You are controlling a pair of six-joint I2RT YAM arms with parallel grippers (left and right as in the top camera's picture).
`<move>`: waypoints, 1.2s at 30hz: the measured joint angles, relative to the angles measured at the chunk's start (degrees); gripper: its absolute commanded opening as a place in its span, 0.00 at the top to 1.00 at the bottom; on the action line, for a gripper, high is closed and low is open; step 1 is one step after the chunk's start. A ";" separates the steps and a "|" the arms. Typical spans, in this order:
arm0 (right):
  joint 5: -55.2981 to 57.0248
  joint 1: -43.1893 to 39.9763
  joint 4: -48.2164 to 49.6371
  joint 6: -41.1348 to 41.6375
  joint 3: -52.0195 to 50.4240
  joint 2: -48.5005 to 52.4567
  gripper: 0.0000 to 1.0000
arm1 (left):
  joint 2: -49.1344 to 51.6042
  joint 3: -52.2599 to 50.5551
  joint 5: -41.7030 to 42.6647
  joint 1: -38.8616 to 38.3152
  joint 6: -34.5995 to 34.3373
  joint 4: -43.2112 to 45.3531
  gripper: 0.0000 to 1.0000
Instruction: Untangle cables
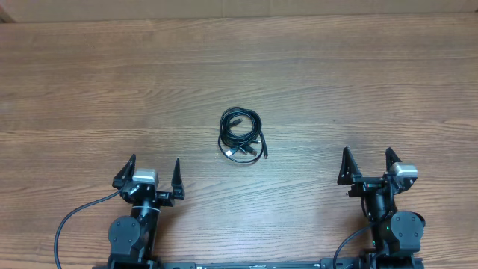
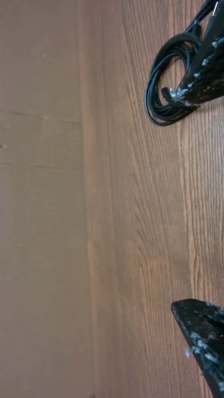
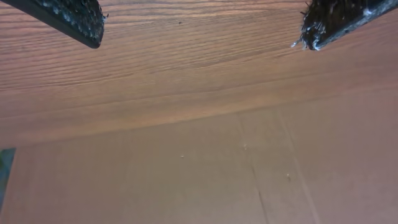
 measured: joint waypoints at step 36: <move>-1.05 0.00 -7.23 3.10 2.38 0.11 0.00 | 0.72 6.71 0.46 0.00 -3.28 -14.01 0.01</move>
